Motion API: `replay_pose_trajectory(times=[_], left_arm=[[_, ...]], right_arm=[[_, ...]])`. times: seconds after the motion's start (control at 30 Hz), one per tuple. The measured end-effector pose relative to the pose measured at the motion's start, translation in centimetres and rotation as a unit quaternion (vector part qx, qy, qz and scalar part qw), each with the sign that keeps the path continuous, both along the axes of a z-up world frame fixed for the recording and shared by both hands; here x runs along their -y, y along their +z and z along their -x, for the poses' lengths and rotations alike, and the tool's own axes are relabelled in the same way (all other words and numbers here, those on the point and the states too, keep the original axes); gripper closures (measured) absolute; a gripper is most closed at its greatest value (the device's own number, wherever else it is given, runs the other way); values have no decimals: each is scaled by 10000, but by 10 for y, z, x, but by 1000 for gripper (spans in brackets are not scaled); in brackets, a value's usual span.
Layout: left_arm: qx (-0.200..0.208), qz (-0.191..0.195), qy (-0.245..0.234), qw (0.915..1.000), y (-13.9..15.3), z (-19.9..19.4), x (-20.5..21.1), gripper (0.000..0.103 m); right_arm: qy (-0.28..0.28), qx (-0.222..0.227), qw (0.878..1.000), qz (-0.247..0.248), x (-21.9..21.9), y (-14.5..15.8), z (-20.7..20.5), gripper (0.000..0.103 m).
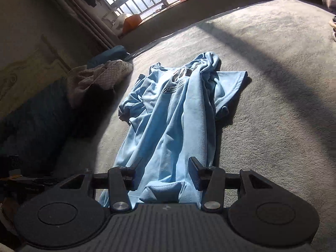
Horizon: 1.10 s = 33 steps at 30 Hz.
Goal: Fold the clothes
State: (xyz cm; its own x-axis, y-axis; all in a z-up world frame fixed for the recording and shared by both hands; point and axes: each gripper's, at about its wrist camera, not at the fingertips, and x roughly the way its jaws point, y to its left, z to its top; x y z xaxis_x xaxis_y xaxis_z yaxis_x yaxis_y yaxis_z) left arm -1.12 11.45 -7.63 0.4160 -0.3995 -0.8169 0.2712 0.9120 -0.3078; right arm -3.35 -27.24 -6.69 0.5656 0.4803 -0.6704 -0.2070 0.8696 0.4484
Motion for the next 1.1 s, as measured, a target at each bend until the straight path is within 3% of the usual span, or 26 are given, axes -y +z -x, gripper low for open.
replay_pose_trajectory(times=[0.17, 0.23, 0.27, 0.3, 0.33, 0.4, 0.5, 0.6, 0.67, 0.77, 0.87, 0.93, 1.03, 1.1], left_arm=[[-53, -132, -47, 9999, -26, 26, 12, 28], [-26, -191, 109, 9998, -33, 32, 13, 42], [-8, -173, 202, 9996, -36, 35, 12, 43], [11, -155, 294, 9994, -38, 37, 11, 46], [24, -159, 360, 9992, -40, 38, 11, 49], [57, -204, 456, 9987, -42, 38, 11, 55], [42, -224, 514, 9984, -41, 37, 8, 62], [13, -168, 534, 9984, -41, 37, 4, 64], [22, -155, 533, 9985, -41, 38, 4, 64], [104, -182, 464, 9987, -42, 41, 5, 64], [146, -116, 380, 9991, -42, 45, 3, 63], [117, 16, 374, 9992, -41, 46, -2, 59], [76, 298, 455, 9985, -39, 49, -11, 48], [33, 445, 537, 9976, -41, 48, -14, 48]], right_arm=[[40, -292, 9964, 799, -15, -28, 20, 54], [17, -384, 9935, 1076, -17, -41, 27, 55], [49, -349, 9917, 1233, -18, -45, 29, 58], [89, -298, 9898, 1392, -20, -48, 31, 67], [128, -247, 9875, 1550, -21, -51, 34, 83], [247, -39, 9791, 2021, -25, -49, 37, 98], [321, 942, 9477, 3033, -27, -12, 43, 98], [539, 1893, 9051, 3768, -22, 28, 54, 98], [921, 2247, 8764, 4158, -21, 37, 67, 98], [1613, 1836, 8497, 4673, -17, 11, 79, 96], [2027, 763, 8359, 5044, -10, -36, 87, 85], [2083, 428, 8333, 5103, -2, -48, 95, 80], [1846, 470, 8782, 4386, 9, -26, 99, 69], [1650, 557, 9084, 3801, 13, -7, 97, 67]])
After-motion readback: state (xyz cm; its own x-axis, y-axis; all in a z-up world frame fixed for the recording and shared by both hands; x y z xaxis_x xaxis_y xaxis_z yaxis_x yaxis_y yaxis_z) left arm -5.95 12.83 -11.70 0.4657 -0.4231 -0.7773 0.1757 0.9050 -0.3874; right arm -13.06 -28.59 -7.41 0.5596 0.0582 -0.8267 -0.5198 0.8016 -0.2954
